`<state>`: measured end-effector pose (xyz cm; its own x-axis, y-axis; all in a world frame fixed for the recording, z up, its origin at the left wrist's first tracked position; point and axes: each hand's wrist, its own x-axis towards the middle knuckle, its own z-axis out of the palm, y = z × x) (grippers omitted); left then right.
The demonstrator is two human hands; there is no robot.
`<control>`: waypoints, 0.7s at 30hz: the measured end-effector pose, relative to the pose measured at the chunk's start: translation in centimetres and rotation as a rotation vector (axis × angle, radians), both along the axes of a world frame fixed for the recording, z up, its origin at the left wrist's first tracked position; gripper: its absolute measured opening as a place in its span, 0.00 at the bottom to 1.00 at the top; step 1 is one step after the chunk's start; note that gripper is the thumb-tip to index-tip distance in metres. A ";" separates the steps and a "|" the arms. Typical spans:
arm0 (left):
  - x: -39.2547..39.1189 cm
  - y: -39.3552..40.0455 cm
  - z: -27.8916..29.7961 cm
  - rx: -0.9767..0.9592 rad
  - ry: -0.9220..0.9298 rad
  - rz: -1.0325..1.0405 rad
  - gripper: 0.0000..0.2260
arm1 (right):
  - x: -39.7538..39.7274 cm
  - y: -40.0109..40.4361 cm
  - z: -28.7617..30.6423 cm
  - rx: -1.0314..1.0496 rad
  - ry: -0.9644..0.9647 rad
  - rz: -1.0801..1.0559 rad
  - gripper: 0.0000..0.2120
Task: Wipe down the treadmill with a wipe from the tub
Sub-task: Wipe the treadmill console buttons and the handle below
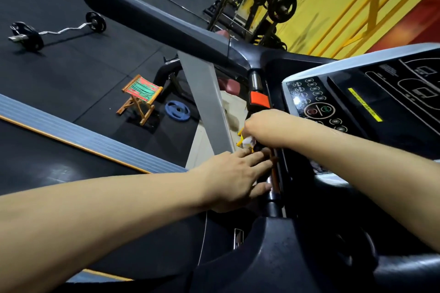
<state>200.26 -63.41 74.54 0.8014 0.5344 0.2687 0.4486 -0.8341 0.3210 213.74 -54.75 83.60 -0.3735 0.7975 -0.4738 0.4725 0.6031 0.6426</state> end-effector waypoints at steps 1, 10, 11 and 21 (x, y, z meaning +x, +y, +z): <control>0.0 -0.2 0.1 0.015 0.008 0.007 0.39 | 1.3 -0.4 0.6 0.000 0.130 -0.064 0.14; -2.4 -1.9 2.4 0.051 0.231 -0.031 0.33 | 3.8 -4.1 0.4 0.143 0.815 -0.334 0.19; -2.7 -1.9 2.7 0.025 0.242 -0.034 0.33 | 3.9 -4.6 0.6 0.140 0.827 -0.351 0.20; -3.5 -1.0 2.8 -0.228 0.242 -0.060 0.32 | 3.6 -10.0 1.1 0.170 1.067 -0.368 0.11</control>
